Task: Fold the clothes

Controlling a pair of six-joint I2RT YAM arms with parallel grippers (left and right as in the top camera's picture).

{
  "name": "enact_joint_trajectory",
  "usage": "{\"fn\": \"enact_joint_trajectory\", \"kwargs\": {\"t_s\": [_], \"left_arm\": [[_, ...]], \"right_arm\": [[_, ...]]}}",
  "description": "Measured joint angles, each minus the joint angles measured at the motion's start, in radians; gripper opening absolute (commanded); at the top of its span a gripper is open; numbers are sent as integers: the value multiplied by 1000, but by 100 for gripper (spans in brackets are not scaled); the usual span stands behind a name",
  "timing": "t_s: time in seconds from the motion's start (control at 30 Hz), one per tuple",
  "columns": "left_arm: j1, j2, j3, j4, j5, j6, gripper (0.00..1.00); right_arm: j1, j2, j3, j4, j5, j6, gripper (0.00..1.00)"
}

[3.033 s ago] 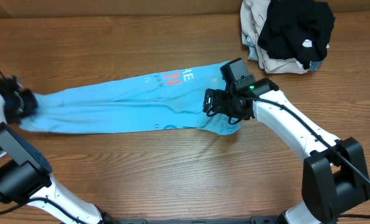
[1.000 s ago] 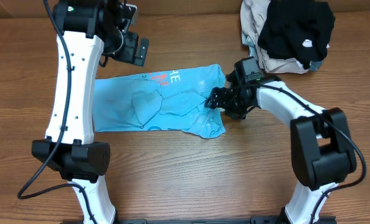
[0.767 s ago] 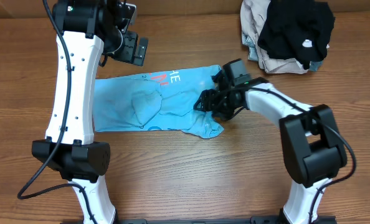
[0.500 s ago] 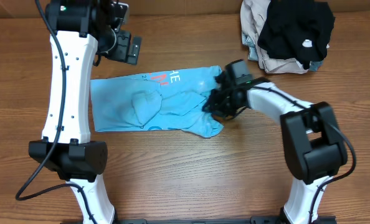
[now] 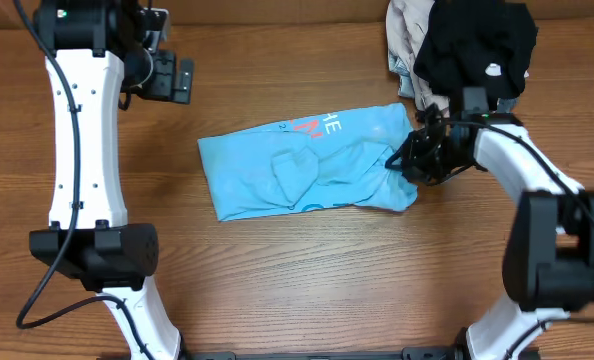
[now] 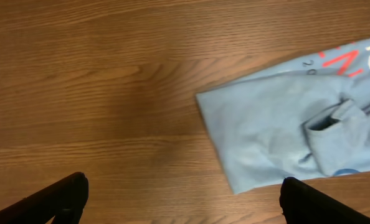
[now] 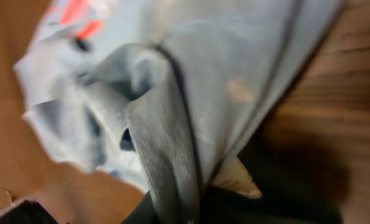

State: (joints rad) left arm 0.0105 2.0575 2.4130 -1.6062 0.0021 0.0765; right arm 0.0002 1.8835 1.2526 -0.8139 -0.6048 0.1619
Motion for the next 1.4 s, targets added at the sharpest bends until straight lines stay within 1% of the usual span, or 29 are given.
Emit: {"fn": "enact_joint_trajectory", "kwargs": {"t_s": [0.13, 0.2, 0.23, 0.27, 0.37, 0.43, 0.5, 0.53, 0.57, 0.67, 0.8, 0.83, 0.87, 0.93, 0.97, 1.07, 1.13, 1.27, 1.4], "left_arm": [[24, 0, 0, -3, 0, 0, 100], [33, 0, 0, -3, 0, 0, 100], [39, 0, 0, -3, 0, 0, 100], [43, 0, 0, -2, -1, 0, 100], [49, 0, 0, -2, -3, 0, 100], [51, 0, 0, -2, -3, 0, 100], [56, 0, 0, -1, -3, 0, 100], [59, 0, 0, 0, -3, 0, 100], [63, 0, 0, 1, -3, 0, 100], [77, 0, 0, 5, -3, 0, 100], [87, 0, 0, 5, -3, 0, 100], [89, 0, 0, 5, -4, 0, 100], [90, 0, 0, 6, -4, 0, 100], [90, 0, 0, 9, -4, 0, 100], [90, 0, 0, 13, -4, 0, 100], [90, 0, 0, 27, -4, 0, 100], [90, 0, 0, 30, -4, 0, 100], [90, 0, 0, 32, -4, 0, 100], [90, 0, 0, 32, -3, 0, 100]], "right_arm": [[48, -84, 77, -48, -2, -8, 17], [108, -102, 142, -44, 0, 2, 21], [169, -108, 185, -13, 2, 15, 21], [254, -112, 209, 59, 15, 45, 21], [431, -108, 218, 192, 65, 109, 22], [562, -89, 221, 265, 90, 148, 27], [665, -56, 224, 314, 107, 177, 36], [692, -44, 224, 327, 111, 185, 40], [761, -5, 225, 351, 117, 201, 42], [846, 73, 225, 348, 130, 219, 51], [857, 96, 227, 277, 143, 227, 54], [844, 95, 237, 245, 148, 227, 62], [820, 95, 252, 206, 159, 224, 66], [773, 94, 275, 159, 178, 208, 70], [742, 92, 284, 142, 195, 199, 75], [644, 87, 301, 87, 289, 173, 76], [614, 87, 302, 68, 353, 169, 76], [587, 87, 302, 56, 488, 163, 77], [561, 88, 302, 23, 561, 161, 79]]}}
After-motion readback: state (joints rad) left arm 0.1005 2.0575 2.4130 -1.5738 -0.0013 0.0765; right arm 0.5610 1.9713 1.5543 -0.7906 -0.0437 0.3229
